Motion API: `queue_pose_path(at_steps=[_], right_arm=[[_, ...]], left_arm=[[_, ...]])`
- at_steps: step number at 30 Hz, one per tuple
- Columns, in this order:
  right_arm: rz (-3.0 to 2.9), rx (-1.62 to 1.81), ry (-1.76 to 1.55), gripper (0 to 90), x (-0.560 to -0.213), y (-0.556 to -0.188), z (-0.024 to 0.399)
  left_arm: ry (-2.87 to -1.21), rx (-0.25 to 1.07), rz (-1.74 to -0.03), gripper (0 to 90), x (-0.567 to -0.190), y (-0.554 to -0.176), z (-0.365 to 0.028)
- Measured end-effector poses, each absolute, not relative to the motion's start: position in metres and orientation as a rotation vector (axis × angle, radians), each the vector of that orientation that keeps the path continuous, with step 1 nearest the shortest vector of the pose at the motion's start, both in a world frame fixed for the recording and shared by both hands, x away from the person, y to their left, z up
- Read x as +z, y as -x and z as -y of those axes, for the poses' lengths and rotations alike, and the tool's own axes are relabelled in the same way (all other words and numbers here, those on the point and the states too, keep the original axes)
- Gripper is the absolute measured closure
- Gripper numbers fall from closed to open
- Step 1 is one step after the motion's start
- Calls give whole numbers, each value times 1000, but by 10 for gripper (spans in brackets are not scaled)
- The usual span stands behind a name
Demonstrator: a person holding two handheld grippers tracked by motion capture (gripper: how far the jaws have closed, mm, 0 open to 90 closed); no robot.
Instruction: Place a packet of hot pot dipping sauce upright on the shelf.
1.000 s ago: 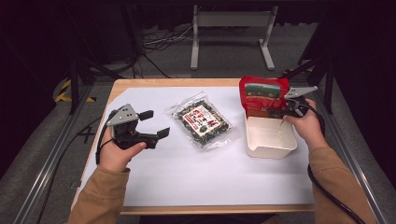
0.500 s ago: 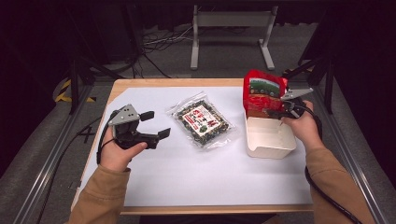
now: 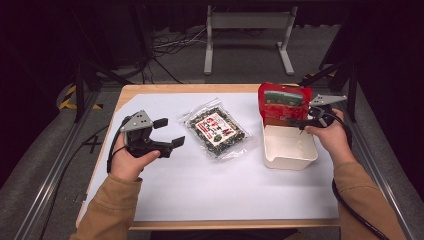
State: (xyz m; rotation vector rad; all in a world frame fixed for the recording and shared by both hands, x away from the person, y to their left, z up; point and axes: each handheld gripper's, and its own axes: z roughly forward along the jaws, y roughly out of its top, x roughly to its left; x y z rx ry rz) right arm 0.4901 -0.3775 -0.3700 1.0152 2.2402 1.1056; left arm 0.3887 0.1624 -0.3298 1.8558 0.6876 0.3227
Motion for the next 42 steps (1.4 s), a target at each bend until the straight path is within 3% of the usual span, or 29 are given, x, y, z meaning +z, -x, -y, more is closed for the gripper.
queue_pose_path(at_steps=[6,17,32,42], right_arm=[[-2166,1125,-1022,320,-359,-472,385],[-2128,1117,-959,291,-339,-433,383],[-2080,1282,-892,331,-331,-387,373],[-2108,1323,-884,332,-342,-376,361]], left_arm=[[-1855,321,-686,128,-330,-390,-160],[-1867,324,-681,128,-331,-393,-159],[-1886,321,-703,158,-333,-394,-163],[-1882,335,-707,143,-335,-397,-164]])
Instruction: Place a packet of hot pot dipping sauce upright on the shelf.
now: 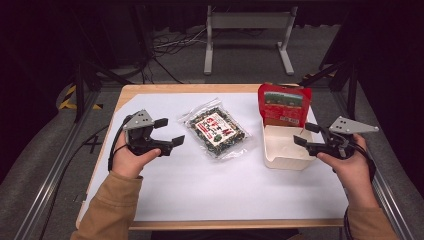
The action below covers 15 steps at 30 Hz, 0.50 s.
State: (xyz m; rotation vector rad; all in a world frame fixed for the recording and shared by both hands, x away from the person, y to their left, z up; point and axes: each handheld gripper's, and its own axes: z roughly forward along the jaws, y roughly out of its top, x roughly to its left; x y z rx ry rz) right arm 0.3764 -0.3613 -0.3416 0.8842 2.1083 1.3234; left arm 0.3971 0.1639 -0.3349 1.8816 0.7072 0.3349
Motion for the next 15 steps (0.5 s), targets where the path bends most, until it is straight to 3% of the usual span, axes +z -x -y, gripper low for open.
queue_pose_path(at_steps=[9,15], right_arm=[[-2116,1326,-808,378,-338,-367,350],[-2126,1344,-798,409,-336,-361,344]], left_arm=[[-1891,309,-740,229,-335,-405,-155],[-1880,313,-774,208,-339,-415,-151]])
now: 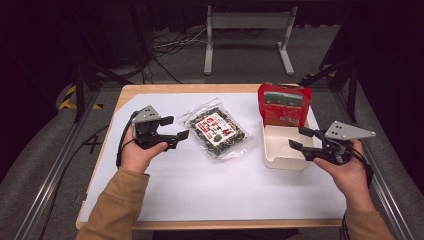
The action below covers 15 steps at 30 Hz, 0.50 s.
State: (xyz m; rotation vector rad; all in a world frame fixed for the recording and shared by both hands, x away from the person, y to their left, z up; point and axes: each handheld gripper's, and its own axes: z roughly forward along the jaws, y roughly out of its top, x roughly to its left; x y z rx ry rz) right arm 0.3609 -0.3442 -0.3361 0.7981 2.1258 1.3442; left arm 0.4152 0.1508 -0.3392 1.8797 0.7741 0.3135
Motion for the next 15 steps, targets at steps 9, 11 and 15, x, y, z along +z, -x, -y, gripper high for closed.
queue_pose_path(at_steps=[9,11,15], right_arm=[[-2129,1347,-777,405,-335,-358,340],[-2130,1350,-770,402,-335,-359,338],[-2138,1352,-753,397,-335,-360,336]], left_arm=[[-1914,351,-861,156,-354,-437,-136],[-1904,334,-868,154,-357,-443,-136],[-1938,356,-868,160,-365,-457,-134]])
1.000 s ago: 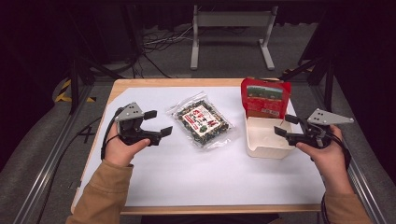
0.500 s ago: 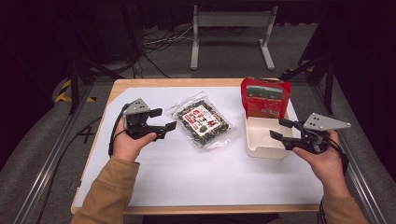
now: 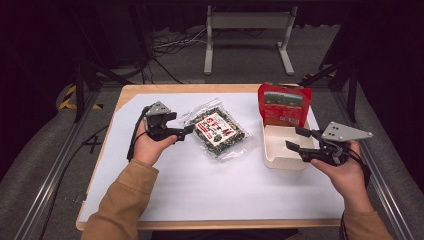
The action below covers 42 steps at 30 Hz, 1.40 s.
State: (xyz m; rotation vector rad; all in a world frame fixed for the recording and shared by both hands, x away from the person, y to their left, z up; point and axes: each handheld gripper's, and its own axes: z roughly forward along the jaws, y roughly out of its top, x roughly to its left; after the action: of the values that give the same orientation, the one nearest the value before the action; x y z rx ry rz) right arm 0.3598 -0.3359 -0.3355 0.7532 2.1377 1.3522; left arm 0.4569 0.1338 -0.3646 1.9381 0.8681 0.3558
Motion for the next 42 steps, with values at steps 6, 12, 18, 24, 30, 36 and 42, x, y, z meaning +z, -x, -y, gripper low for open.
queue_pose_path(at_steps=[6,12,18,24,30,36,42], right_arm=[[-2146,1356,-739,389,-338,-361,333],[-2147,1364,-724,384,-338,-360,332],[-2148,1369,-719,377,-338,-358,331],[-2144,1373,-728,363,-339,-356,330],[-2144,1372,-742,354,-340,-353,330],[-2144,1369,-750,349,-342,-349,331],[-2143,1365,-769,343,-345,-347,333]], left_arm=[[-2029,421,-870,231,-366,-483,-131],[-2025,384,-887,287,-373,-501,-129],[-2007,357,-981,281,-389,-517,-132],[-1983,320,-1071,366,-398,-525,-133],[-1970,333,-1124,333,-410,-536,-133],[-1945,331,-1180,306,-424,-548,-140],[-1911,327,-1212,358,-433,-555,-141]])
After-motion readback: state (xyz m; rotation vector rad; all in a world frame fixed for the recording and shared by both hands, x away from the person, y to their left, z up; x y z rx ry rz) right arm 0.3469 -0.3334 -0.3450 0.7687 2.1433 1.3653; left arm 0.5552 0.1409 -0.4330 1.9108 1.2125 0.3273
